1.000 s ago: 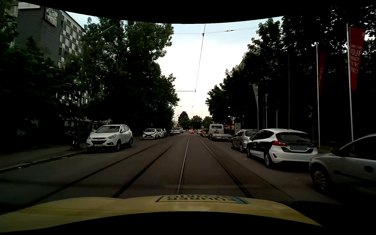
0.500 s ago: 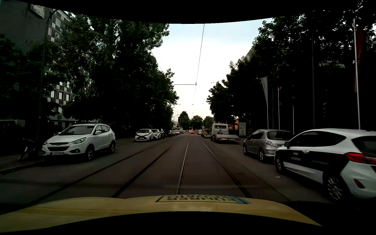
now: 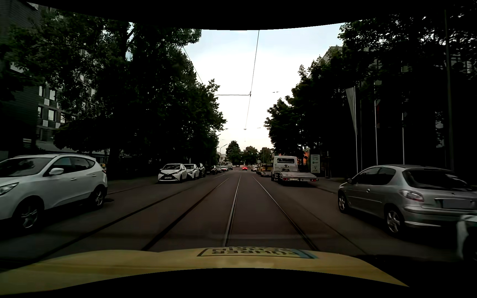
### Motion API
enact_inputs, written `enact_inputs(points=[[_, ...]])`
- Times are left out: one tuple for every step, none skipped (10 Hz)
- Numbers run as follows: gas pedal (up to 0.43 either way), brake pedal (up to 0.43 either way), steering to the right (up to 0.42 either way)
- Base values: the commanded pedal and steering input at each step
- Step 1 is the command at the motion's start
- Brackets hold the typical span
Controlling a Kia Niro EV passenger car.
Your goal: Follow the waypoints while adhering to traffic rules and regulations
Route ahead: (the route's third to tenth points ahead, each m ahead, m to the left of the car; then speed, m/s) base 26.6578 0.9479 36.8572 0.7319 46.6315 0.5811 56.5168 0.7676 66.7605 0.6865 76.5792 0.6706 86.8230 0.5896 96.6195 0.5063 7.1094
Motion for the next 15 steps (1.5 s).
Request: enact_inputs(points=[[0.067, 0.000, -0.002], [0.067, 0.000, -0.002], [0.067, 0.000, -0.002], [0.067, 0.000, -0.002], [0.067, 0.000, 0.000], [0.067, 0.000, 0.001], [0.067, 0.000, 0.001], [0.079, 0.000, 0.001], [0.079, 0.000, 0.001], [0.079, 0.000, 0.001], [0.079, 0.000, 0.001], [0.098, 0.000, 0.001], [0.098, 0.000, 0.001], [0.098, 0.000, 0.001], [0.110, 0.000, 0.001]])
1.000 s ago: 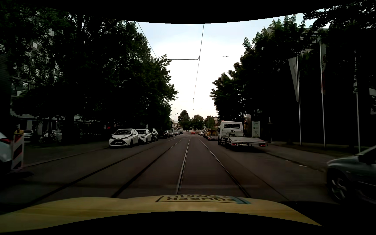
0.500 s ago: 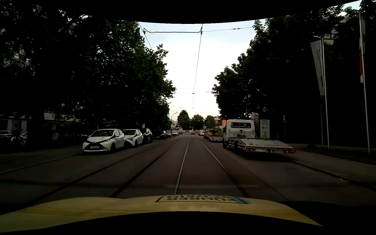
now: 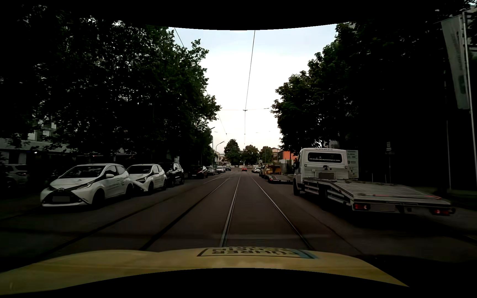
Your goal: Follow the waypoints while adhering to traffic rules and regulations
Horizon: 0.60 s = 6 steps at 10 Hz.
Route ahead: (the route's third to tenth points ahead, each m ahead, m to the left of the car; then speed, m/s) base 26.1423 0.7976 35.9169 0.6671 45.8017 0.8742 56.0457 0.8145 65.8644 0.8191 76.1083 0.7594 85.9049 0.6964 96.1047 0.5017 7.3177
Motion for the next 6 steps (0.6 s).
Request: enact_inputs(points=[[0.110, 0.000, 0.001], [0.110, 0.000, 0.001], [0.110, 0.000, 0.001], [0.110, 0.000, 0.001], [0.110, 0.000, 0.001], [0.098, 0.000, 0.001]])
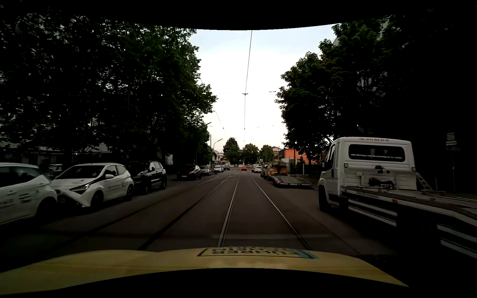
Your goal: Follow the waypoints while adhering to traffic rules and regulations
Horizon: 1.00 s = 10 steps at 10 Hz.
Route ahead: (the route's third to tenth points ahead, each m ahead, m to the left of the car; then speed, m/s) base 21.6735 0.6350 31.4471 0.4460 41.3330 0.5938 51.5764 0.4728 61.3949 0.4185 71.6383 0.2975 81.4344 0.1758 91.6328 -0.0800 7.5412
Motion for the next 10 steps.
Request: enact_inputs(points=[[0.098, 0.000, 0.001], [0.087, 0.000, 0.001], [0.087, 0.000, 0.001], [0.087, 0.000, 0.001], [0.079, 0.000, 0.001], [0.067, 0.000, 0.001], [0.067, 0.000, -0.001], [0.067, 0.000, -0.003], [0.067, 0.000, -0.004], [0.059, 0.000, -0.004]])
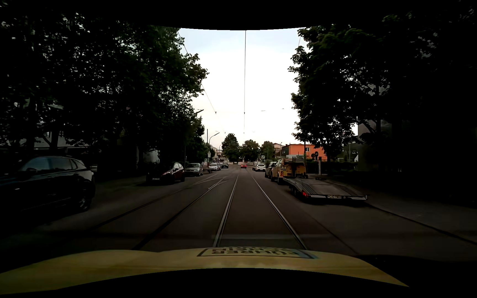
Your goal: Follow the waypoints while adhering to traffic rules and regulations
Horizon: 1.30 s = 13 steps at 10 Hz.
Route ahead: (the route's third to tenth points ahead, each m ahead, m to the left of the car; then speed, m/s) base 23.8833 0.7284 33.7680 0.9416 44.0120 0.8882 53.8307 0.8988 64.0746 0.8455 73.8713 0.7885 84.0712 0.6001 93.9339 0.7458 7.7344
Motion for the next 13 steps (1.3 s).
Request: enact_inputs(points=[[0.059, 0.000, -0.005], [0.047, 0.000, -0.005], [0.047, 0.000, -0.005], [0.047, 0.000, -0.005], [0.047, 0.000, -0.005], [0.047, 0.000, -0.005], [0.047, 0.000, -0.006], [0.047, 0.000, -0.006], [0.047, 0.000, -0.006], [0.047, 0.000, -0.006], [0.047, 0.000, -0.006], [0.047, 0.000, -0.005], [0.047, 0.000, -0.006]])
